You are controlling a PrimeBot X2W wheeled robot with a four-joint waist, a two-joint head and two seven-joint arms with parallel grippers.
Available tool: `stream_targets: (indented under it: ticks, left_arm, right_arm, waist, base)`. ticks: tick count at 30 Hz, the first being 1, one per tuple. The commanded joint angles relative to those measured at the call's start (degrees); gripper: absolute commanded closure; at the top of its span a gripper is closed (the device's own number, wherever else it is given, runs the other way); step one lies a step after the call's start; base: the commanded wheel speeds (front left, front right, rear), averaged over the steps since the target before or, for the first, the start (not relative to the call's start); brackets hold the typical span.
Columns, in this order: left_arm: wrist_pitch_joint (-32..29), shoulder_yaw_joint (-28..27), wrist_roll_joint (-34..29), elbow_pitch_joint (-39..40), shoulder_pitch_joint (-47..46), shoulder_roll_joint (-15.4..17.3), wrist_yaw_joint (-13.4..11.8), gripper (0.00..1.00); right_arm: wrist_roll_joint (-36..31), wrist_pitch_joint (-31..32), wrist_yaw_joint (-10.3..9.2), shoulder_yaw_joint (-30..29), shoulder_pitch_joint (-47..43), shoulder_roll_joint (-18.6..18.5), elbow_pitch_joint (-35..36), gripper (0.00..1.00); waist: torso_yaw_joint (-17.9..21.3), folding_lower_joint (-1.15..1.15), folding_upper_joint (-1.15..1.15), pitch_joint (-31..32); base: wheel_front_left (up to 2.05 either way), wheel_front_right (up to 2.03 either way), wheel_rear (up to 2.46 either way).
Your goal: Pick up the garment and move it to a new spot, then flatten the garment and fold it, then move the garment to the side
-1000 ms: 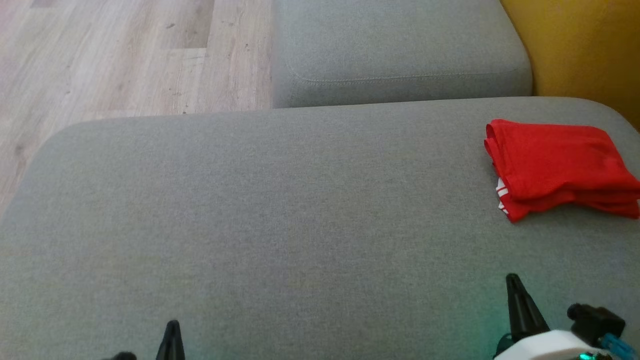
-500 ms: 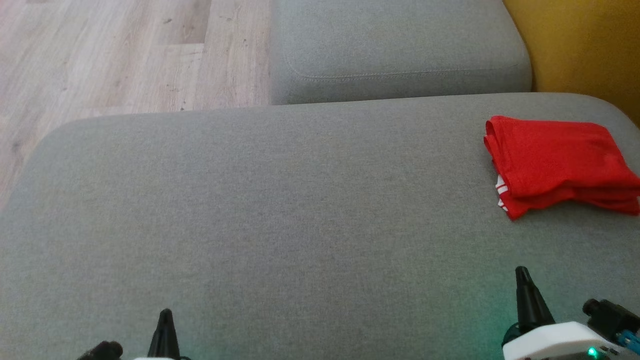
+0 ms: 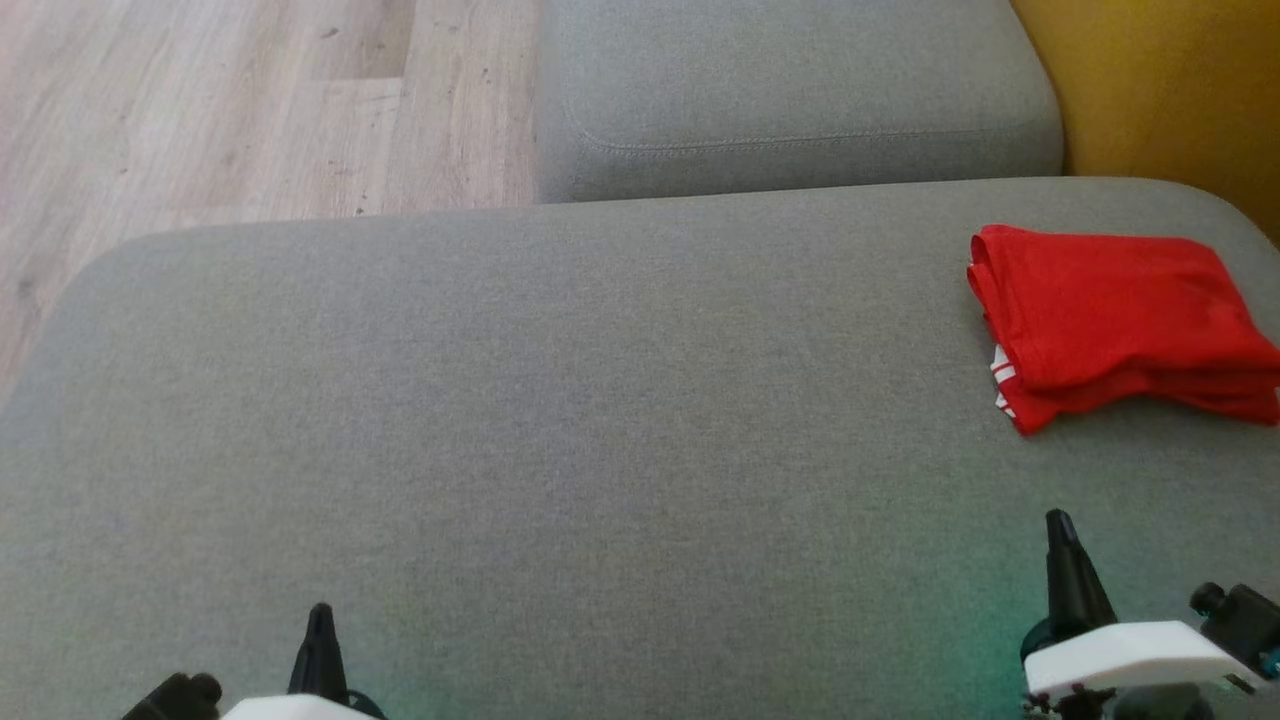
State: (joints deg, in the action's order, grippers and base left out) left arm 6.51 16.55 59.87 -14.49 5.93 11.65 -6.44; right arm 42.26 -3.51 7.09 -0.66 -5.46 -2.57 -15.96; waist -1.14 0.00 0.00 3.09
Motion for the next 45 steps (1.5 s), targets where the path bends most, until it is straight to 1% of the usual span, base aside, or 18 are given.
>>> stream_targets:
  ticks: [1, 45]
  left_arm:
    - [-0.4, -2.1, 1.2, 1.4, -3.5, -0.2, 0.9, 1.0]
    - [-7.9, -14.6, 20.4, 0.8, -8.7, -5.2, 8.8, 1.0]
  right_arm:
    - [2.0, 0.4, 0.17, 0.0, 3.0, -0.8, 1.9, 1.0]
    - [31.7, 5.7, 0.31, -2.9, 8.2, -1.0, 1.9, 1.0]
  waist:
    - [0.0, 0.0, 0.0, -0.1]
    - [0.7, 0.0, 0.0, -2.0]
  base:
    - [0.0, 0.0, 0.0]
    - [0.0, 0.0, 0.0]
